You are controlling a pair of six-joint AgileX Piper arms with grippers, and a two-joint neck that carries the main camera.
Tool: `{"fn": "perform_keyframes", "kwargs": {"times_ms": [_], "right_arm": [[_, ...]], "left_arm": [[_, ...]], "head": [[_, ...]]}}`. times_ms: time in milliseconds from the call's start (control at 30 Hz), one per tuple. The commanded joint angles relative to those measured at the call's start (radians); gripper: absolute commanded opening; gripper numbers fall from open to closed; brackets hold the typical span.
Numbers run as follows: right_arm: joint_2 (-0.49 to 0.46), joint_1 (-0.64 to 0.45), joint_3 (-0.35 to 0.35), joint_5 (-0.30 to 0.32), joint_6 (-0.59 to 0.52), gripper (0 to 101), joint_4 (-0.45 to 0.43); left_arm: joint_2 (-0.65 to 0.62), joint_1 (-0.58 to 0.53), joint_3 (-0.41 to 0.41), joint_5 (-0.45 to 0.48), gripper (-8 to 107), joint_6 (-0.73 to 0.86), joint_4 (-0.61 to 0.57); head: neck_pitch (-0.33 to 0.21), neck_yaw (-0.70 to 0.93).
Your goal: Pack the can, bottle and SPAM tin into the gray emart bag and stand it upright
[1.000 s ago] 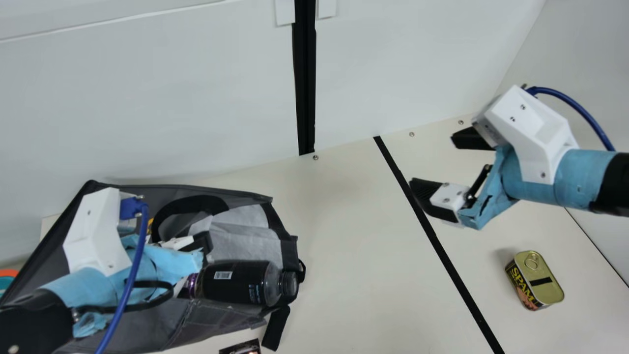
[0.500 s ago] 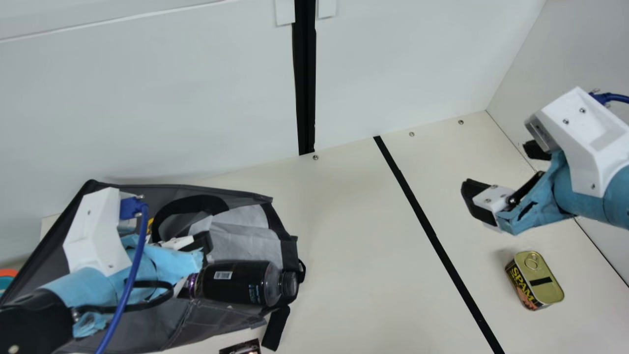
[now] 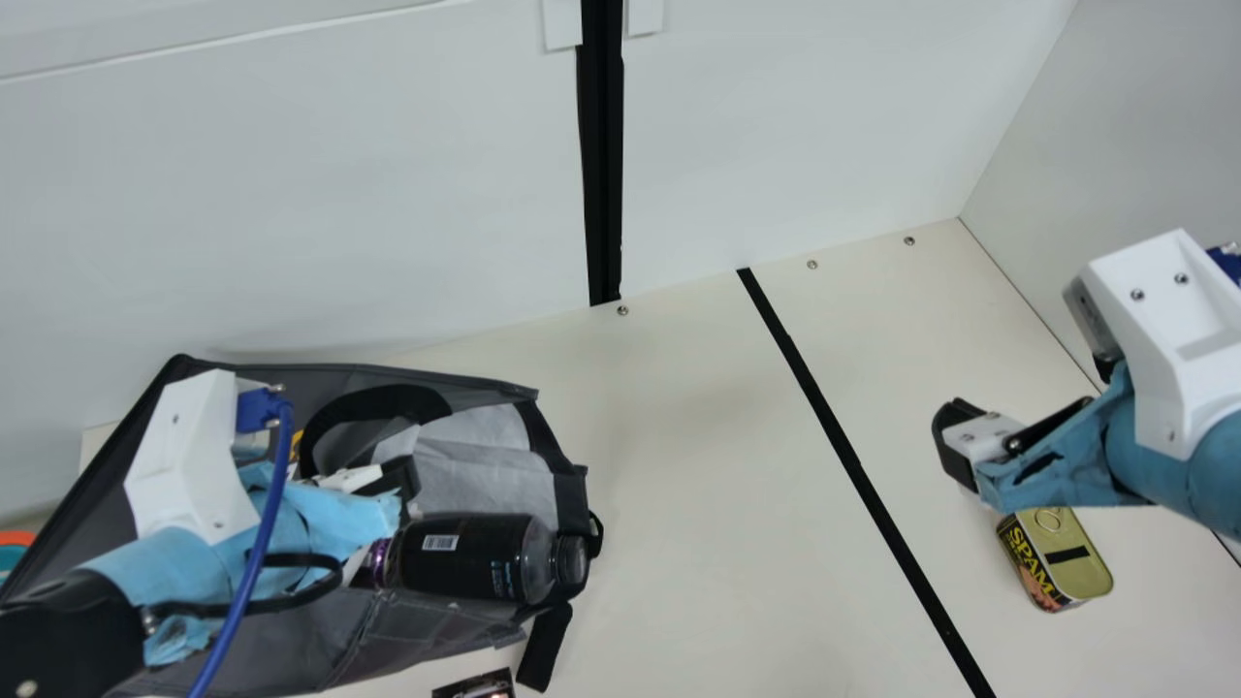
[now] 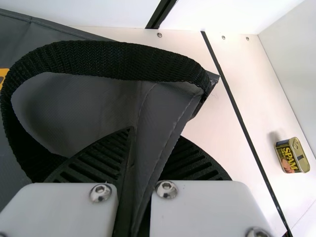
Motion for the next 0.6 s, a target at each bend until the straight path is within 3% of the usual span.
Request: {"fn": "perform_keyframes", "kwargs": {"times_ms": [0,267,567], "right_arm": [[-0.013,0.026,0.015,-0.002,0.091,95,-0.064],[-0.060,0.047,0.063,-0.002,0.173,95,-0.127],[-0.105,-0.007,0.096,-0.002,0.180,95,-0.114]], "left_arm": [[0.000,0.000,0.000,0.000,-8,0.000,0.000],[0.000,0.000,0.000,0.000,-8,0.000,0.000],[0.000,0.000,0.000,0.000,-8,0.000,0.000]], "head": [[-0.023,-0.001],[-0.023,-0.001],[-0.023,-0.001]]}}
